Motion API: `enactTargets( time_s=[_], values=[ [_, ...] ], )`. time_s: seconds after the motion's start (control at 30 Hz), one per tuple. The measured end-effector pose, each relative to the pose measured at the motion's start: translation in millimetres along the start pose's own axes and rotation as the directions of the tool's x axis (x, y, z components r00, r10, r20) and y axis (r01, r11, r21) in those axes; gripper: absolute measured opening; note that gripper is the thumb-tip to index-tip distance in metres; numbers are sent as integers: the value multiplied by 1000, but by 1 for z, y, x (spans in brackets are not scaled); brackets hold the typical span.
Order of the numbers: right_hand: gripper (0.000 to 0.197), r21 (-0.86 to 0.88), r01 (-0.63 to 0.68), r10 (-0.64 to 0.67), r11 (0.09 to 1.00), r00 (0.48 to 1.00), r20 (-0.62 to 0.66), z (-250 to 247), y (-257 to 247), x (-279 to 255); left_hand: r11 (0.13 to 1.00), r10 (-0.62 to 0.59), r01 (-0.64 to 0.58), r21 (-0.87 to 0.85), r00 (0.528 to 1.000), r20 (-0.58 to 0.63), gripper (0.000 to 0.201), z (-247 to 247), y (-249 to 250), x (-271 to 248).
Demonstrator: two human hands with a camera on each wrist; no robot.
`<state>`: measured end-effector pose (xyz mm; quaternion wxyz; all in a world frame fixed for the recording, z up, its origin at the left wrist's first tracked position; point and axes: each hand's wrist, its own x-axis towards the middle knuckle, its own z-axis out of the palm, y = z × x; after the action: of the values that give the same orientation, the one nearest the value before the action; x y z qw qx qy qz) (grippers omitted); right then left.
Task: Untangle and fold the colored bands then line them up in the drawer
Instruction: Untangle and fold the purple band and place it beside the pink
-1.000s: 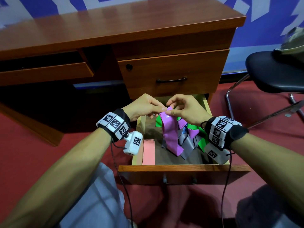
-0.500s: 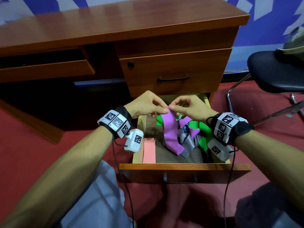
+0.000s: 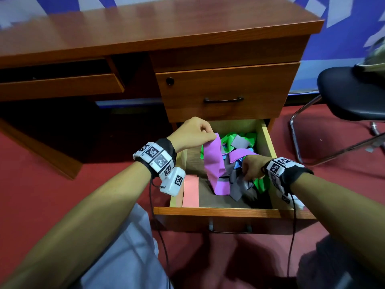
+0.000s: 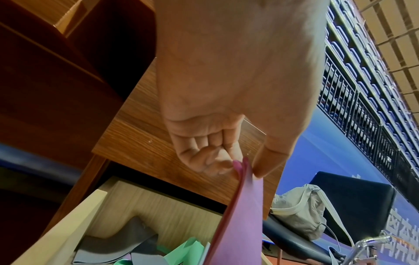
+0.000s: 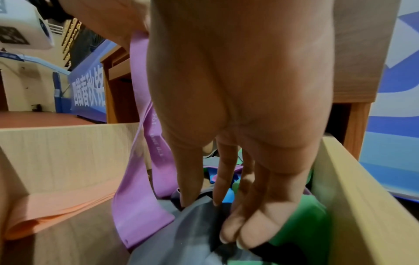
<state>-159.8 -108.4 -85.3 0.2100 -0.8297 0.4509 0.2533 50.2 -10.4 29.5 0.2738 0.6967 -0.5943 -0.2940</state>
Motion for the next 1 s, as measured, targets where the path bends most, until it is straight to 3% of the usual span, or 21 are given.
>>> enactTargets(
  time_s=[0.13, 0.2, 0.27, 0.33, 0.43, 0.57, 0.7, 0.77, 0.83, 0.93, 1.0],
  values=[
    [24, -86, -44, 47, 995, 999, 26, 5, 1, 5, 1000, 0, 0, 29, 1000, -6, 13, -1, -1, 0],
    [24, -99, -74, 63, 992, 993, -104, 6, 6, 7, 1000, 3, -3, 28, 1000, -9, 13, -1, -1, -1],
    [28, 36, -65, 73, 997, 951, -301, 4, 15, 10, 1000, 4, -3, 30, 1000, -12, 14, -1, 0, -2],
    [40, 143, -3, 62, 990, 909, -413, -1, 22, 13, 1000, 0, 0, 29, 1000, -9, 13, 0, 1, -2],
    [63, 192, 75, 7, 979, 919, -394, -2, 22, 17, 1000, -3, 3, 22, 1000, 6, 12, 1, 2, -3],
    [36, 35, 100, -92, 994, 980, -179, 8, 12, 18, 1000, 1, -2, 31, 1000, 11, 10, 3, 4, -4],
    [26, -65, 124, -131, 990, 984, -121, 10, 6, 18, 999, -6, 6, 35, 1000, 12, 9, 2, 2, -3],
    [22, -78, 143, -153, 987, 977, -148, 7, 3, 16, 999, -6, 5, 44, 1000, 12, 9, 2, 2, -3],
    [29, -62, 145, -156, 987, 953, -260, 2, -1, 12, 999, -11, 11, 50, 1000, 12, 9, 2, 1, -2],
    [33, 37, 75, -52, 996, 901, -432, -7, -2, 15, 998, -16, 17, 55, 1000, -8, 13, 0, 0, -1],
    [40, 136, 75, -1, 988, 877, -481, -12, -1, 17, 998, -17, 19, 58, 1000, -23, 15, -1, 0, -1]
  ],
)
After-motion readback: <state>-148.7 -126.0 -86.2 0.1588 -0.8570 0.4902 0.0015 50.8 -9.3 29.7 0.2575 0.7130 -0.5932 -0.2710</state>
